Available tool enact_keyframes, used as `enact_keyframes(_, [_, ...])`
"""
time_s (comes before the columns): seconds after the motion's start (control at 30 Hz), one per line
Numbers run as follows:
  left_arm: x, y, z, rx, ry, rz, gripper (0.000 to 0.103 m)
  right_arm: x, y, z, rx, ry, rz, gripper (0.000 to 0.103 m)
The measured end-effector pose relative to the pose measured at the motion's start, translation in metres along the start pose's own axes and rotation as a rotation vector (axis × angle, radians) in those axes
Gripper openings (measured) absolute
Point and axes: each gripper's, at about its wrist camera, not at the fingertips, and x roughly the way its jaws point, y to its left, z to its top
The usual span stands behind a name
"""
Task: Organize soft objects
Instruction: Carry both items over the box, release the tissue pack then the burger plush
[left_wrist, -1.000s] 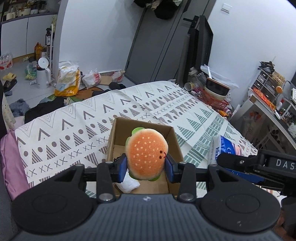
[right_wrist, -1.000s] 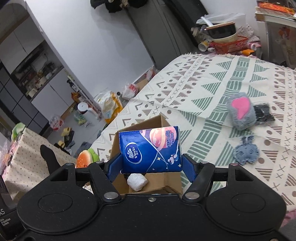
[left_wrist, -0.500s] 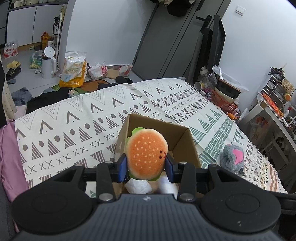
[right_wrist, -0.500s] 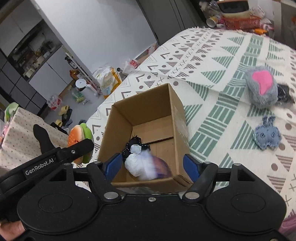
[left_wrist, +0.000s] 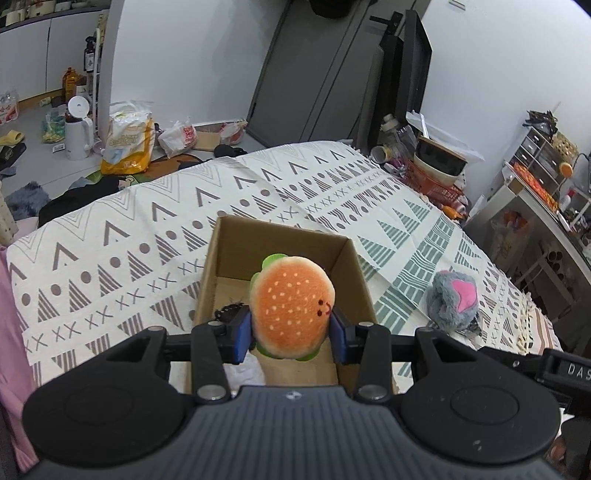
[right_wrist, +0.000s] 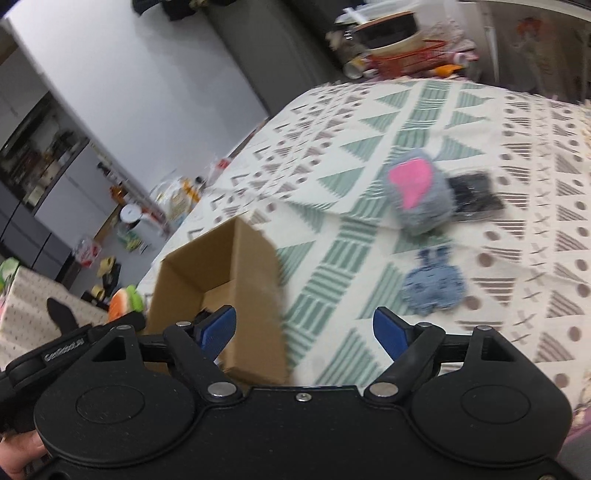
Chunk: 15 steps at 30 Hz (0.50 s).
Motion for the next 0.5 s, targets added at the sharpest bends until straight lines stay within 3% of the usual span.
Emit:
enact_keyframes(0.2, [0.010, -0.012, -0.008, 0.009, 0.047, 0.004, 0.047, 0.000, -0.034, 0.004, 0.050, -0.012, -0.029, 0.085])
enact_keyframes(0.37, [0.021, -0.018, -0.015, 0.010, 0.079, 0.021, 0.068, 0.008, -0.059, 0.002, 0.091, -0.020, -0.054, 0.088])
enact_keyframes(0.5, [0.022, -0.028, -0.018, 0.037, 0.070, 0.054, 0.070, 0.014, -0.074, 0.003, 0.146, -0.012, -0.031, 0.089])
